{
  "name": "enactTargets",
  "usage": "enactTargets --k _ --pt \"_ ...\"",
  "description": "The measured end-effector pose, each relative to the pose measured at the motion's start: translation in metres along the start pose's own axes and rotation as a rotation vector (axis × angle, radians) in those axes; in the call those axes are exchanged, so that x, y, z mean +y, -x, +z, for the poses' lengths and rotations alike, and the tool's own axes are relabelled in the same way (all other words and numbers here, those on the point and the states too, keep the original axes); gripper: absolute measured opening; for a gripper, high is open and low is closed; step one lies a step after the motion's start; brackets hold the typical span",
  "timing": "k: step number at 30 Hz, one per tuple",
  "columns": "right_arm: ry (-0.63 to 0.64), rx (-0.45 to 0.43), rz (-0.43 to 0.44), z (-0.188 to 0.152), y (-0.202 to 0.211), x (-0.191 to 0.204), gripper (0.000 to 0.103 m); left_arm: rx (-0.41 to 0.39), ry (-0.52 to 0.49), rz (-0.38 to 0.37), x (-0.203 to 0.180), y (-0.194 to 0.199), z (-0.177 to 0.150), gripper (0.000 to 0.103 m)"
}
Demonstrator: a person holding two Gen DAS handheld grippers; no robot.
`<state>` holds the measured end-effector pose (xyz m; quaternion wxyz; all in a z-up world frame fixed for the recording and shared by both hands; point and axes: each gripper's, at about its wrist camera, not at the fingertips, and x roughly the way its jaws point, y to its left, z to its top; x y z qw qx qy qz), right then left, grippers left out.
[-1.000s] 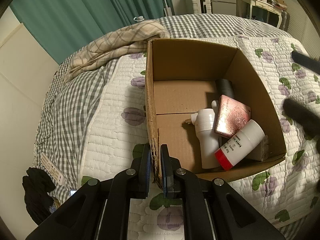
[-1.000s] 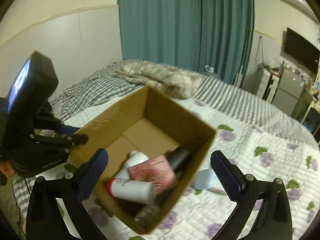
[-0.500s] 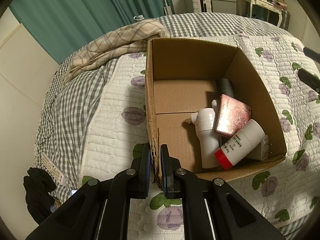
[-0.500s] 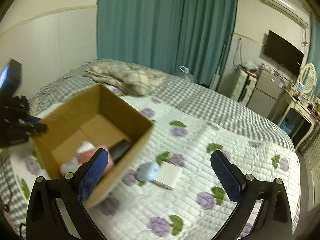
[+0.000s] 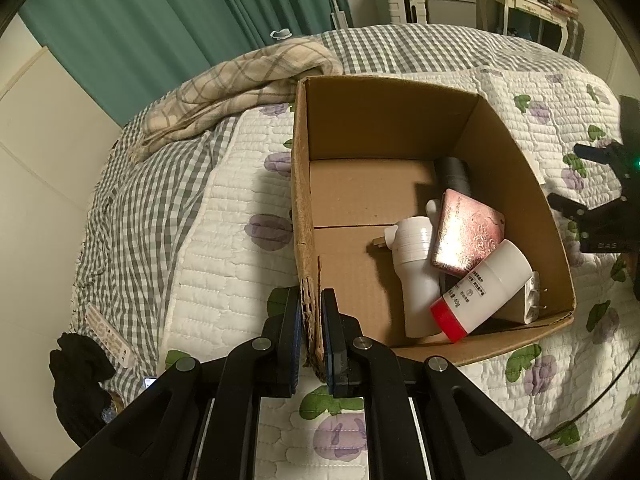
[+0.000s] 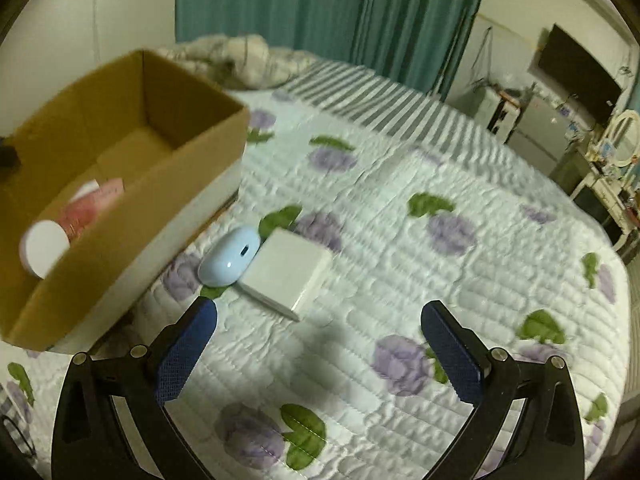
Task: Organize rigid objects
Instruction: 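Grasp the white square power bank with the right tool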
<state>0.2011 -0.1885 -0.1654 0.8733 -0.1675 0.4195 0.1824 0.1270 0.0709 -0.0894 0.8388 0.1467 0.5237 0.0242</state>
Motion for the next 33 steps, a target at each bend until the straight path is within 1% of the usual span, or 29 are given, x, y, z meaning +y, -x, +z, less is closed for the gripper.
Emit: enactTargets --k 3,6,9,14,18,26,28,33 --pt "0.016 0.029 0.011 0.001 -0.014 0.003 0.1 0.001 0.005 -0.002 0.0 0.0 0.0 0.008" --pt "0.038 0.08 0.017 0.002 -0.034 0.008 0.098 0.002 0.009 -0.005 0.001 0.0 0.001 0.008" --pt "0.043 0.106 0.017 0.002 -0.046 0.01 0.096 0.001 0.01 -0.006 0.0 0.0 0.001 0.008" --pt "0.03 0.095 0.014 0.006 -0.053 0.008 0.094 0.002 0.01 -0.006 0.001 -0.001 0.001 0.008" --pt "0.031 0.092 0.026 0.007 -0.056 0.008 0.09 0.001 0.009 -0.005 0.001 -0.001 0.001 0.008" --pt "0.042 0.082 0.072 0.013 -0.06 0.012 0.074 0.003 0.007 -0.003 0.001 -0.001 0.002 0.008" --pt "0.047 0.077 0.089 0.012 -0.059 0.013 0.066 0.003 0.007 -0.002 0.0 -0.001 0.002 0.008" --pt "0.042 0.066 0.103 0.01 -0.056 0.013 0.064 0.004 0.01 -0.003 0.001 -0.001 0.002 0.008"
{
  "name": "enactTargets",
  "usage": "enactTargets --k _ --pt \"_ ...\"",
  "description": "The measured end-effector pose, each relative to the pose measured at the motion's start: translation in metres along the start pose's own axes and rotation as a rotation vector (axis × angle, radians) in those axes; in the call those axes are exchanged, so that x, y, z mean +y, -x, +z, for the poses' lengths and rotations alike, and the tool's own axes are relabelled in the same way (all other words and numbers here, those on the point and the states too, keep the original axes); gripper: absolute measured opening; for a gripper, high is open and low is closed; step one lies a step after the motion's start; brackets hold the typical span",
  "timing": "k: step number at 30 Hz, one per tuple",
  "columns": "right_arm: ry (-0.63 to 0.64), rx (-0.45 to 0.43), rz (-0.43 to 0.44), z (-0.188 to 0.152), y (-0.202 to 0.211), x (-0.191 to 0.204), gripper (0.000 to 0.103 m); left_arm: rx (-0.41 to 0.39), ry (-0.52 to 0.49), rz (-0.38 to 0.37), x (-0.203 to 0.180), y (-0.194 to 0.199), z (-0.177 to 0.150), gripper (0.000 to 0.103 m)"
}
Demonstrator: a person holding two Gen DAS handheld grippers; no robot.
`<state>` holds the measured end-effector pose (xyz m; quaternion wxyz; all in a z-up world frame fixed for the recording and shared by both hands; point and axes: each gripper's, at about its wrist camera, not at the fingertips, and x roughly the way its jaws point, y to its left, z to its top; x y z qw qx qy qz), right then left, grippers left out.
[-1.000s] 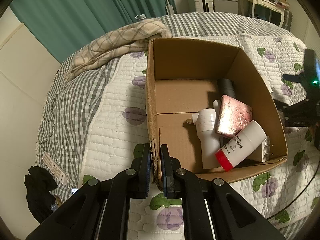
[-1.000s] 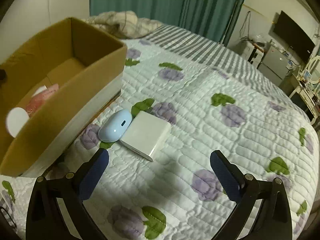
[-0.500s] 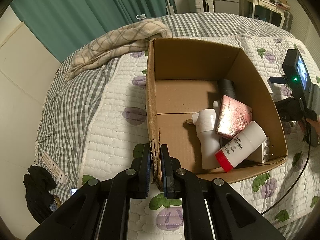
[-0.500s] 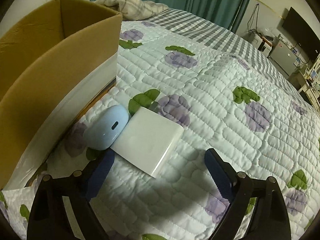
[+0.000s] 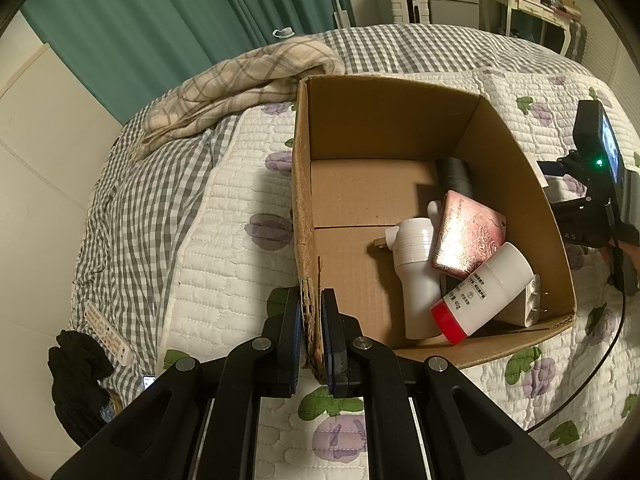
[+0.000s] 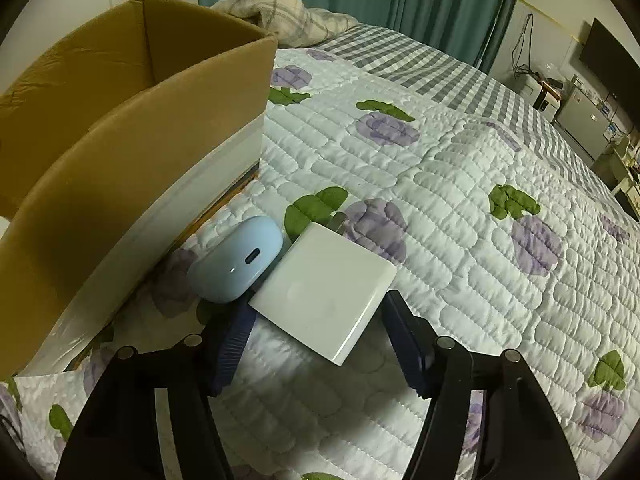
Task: Organize rigid objects
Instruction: 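Grasp the white square power bank with the right tool, then lower the white power bank into the box and release it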
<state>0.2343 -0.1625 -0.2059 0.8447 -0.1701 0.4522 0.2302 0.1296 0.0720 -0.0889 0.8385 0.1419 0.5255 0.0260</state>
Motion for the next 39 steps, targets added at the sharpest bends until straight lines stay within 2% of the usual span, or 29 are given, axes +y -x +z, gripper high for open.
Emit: enactTargets --k 12,24,33,39 --pt "-0.008 -0.011 -0.041 -0.012 0.024 0.0 0.06 0.0 -0.005 0.004 0.0 0.0 -0.001 0.008" --pt "-0.003 -0.07 -0.104 -0.011 0.076 0.001 0.054 0.0 -0.002 -0.004 -0.002 0.002 -0.001 0.008" --pt "0.007 -0.207 -0.123 0.008 0.15 0.014 0.054 0.001 0.007 -0.013 -0.001 0.001 0.0 0.008" --pt "0.037 -0.311 -0.061 0.037 0.189 0.048 0.054 0.001 0.01 -0.02 0.0 0.002 0.002 0.008"
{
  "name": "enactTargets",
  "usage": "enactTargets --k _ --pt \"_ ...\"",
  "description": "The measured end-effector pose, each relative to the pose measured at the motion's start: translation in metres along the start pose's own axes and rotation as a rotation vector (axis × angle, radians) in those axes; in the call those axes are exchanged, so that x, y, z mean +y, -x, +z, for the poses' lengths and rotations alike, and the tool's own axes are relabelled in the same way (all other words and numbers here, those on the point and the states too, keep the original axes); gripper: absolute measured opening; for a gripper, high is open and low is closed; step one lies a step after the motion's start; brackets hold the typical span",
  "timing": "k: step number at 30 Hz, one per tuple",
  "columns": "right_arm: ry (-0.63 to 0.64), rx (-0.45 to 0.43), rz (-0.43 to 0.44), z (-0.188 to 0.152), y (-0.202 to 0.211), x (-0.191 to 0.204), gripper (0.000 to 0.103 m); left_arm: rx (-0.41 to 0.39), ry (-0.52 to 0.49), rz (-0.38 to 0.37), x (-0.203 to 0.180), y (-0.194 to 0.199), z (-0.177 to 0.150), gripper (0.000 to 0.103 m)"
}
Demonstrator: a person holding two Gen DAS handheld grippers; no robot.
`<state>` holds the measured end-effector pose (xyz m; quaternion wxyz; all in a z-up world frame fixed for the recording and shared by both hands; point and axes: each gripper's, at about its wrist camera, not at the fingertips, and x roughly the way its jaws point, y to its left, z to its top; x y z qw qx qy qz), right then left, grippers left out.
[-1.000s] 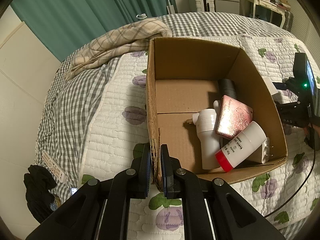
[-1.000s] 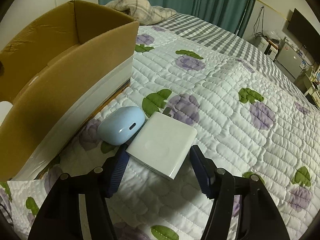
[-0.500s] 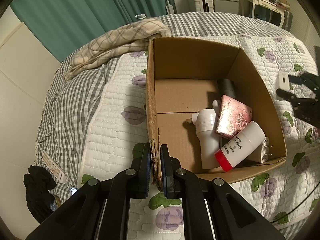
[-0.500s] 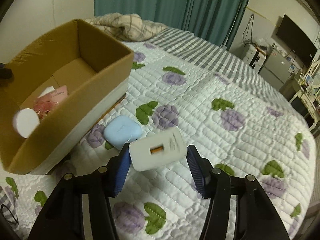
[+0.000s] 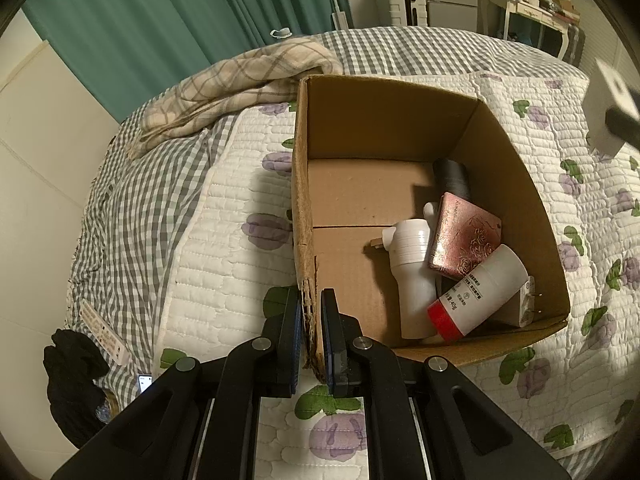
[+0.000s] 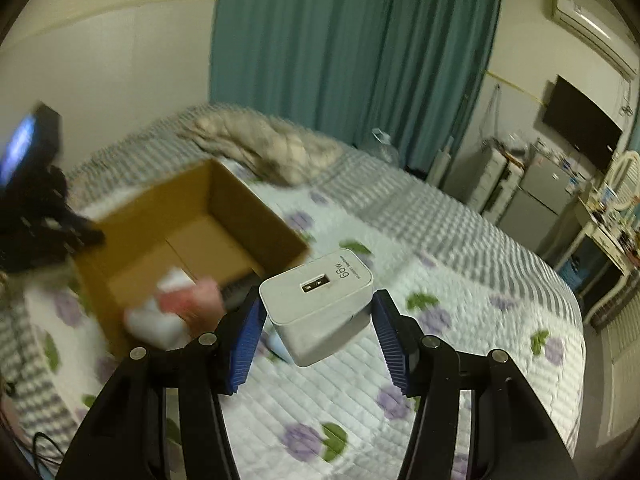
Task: Organize rigid objects
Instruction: 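Lower the white power bank into the box and release it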
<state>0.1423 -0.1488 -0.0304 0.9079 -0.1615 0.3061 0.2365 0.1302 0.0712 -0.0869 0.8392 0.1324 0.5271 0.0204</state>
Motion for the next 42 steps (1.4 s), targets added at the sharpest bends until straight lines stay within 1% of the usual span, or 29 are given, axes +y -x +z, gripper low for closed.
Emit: enactTargets --k 3,6,9,13,20,26,30,31,32,34,35,38,39,42 --pt "0.028 -0.036 0.043 0.017 0.002 0.025 0.054 -0.001 0.002 -0.002 0.001 0.0 0.0 0.008" --pt "0.04 -0.05 0.092 0.028 -0.006 0.046 0.054 -0.001 0.002 -0.004 0.001 0.0 0.0 0.008" --pt "0.057 -0.048 0.122 0.031 -0.017 0.064 0.054 -0.002 0.005 -0.008 0.001 0.0 0.0 0.008" --pt "0.077 -0.019 0.164 0.032 -0.041 0.088 0.054 -0.004 0.003 -0.01 0.002 -0.001 -0.001 0.008" --pt "0.092 0.04 0.205 0.022 -0.075 0.105 0.054 -0.006 -0.003 -0.005 0.001 -0.001 -0.001 0.008" --pt "0.115 0.098 0.222 0.007 -0.095 0.118 0.054 -0.008 -0.01 0.004 0.0 -0.001 -0.002 0.008" --pt "0.112 0.098 0.222 0.003 -0.097 0.116 0.055 -0.006 -0.011 0.01 -0.001 -0.002 -0.002 0.008" --pt "0.116 0.089 0.22 0.004 -0.093 0.114 0.058 -0.007 -0.011 0.01 -0.001 -0.002 -0.002 0.008" --pt "0.12 0.079 0.217 0.005 -0.09 0.112 0.063 -0.007 -0.012 0.007 -0.001 -0.002 -0.002 0.008" --pt "0.118 0.021 0.181 0.009 -0.074 0.103 0.09 -0.005 -0.012 0.008 -0.001 -0.002 -0.002 0.008" --pt "0.114 0.001 0.161 0.011 -0.068 0.098 0.093 -0.005 -0.011 0.006 0.0 -0.002 -0.001 0.008" --pt "0.093 -0.034 0.103 0.016 -0.049 0.071 0.094 -0.001 -0.006 0.008 0.0 -0.001 -0.001 0.008" --pt "0.08 -0.051 0.064 0.016 -0.041 0.056 0.095 -0.005 -0.006 0.009 0.0 0.0 -0.002 0.009" --pt "0.039 -0.071 -0.009 0.016 -0.027 0.021 0.097 -0.005 -0.005 0.001 0.001 0.001 -0.002 0.01"
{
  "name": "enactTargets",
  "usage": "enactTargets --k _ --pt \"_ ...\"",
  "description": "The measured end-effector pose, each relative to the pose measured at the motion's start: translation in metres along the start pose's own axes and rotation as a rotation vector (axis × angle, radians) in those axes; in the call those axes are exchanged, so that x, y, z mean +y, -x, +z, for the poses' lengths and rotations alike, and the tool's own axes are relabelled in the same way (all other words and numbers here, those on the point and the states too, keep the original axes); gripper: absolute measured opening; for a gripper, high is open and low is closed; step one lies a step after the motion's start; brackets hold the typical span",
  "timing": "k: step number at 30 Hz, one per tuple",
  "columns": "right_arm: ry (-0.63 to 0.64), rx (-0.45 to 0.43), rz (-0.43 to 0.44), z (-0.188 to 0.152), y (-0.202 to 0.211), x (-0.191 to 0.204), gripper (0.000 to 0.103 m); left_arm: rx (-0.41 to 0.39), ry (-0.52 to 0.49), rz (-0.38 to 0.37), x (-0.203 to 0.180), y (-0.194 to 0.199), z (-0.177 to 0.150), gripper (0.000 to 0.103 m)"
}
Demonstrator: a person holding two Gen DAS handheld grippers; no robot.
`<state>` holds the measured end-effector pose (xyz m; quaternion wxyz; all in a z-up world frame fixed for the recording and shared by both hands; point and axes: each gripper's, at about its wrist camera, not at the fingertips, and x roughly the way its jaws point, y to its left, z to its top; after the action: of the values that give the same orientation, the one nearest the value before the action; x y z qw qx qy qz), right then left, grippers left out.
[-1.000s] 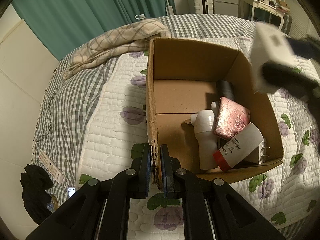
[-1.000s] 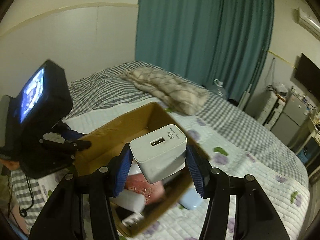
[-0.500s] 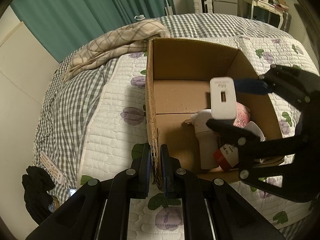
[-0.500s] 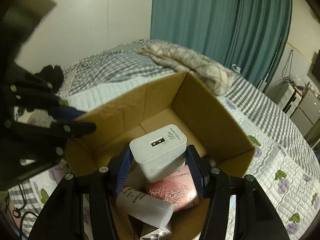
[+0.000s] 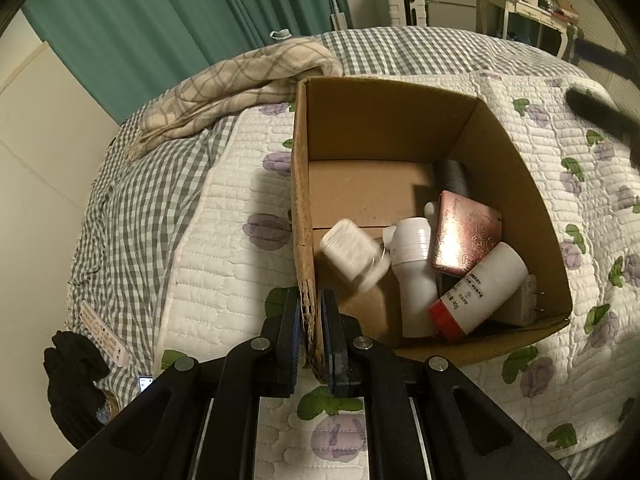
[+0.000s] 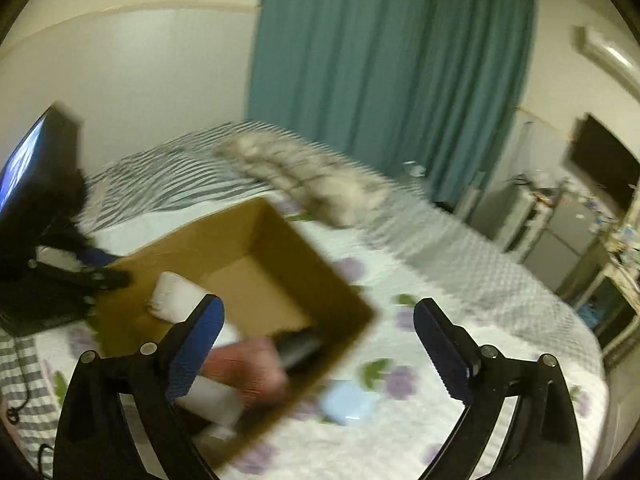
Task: Organize rigid objects
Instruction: 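Lower the white power bank into the box and release it, then grasp the light-blue earbud case with the right tool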
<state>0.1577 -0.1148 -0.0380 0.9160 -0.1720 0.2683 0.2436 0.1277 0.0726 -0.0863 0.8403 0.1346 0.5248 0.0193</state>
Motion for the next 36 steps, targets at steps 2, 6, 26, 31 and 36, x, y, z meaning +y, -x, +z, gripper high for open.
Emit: enactTargets --k 2,6,26,31,36 --pt "-0.045 -0.004 -0.042 -0.002 0.007 -0.026 0.097 -0.002 0.001 -0.002 0.0 0.0 0.0 0.01" --pt "-0.093 0.013 -0.093 -0.02 0.007 -0.059 0.097 0.001 0.004 0.002 0.0 -0.001 0.001 0.01" --pt "-0.005 0.324 0.123 -0.122 -0.123 -0.029 0.094 0.009 0.002 0.014 -0.002 -0.003 0.001 0.01" --pt "0.03 0.336 0.127 -0.122 -0.139 -0.023 0.085 0.008 0.001 0.016 -0.002 -0.003 0.002 0.01" --pt "0.026 0.328 0.154 -0.118 -0.148 -0.027 0.076 0.008 0.0 0.018 -0.002 -0.003 0.002 0.01"
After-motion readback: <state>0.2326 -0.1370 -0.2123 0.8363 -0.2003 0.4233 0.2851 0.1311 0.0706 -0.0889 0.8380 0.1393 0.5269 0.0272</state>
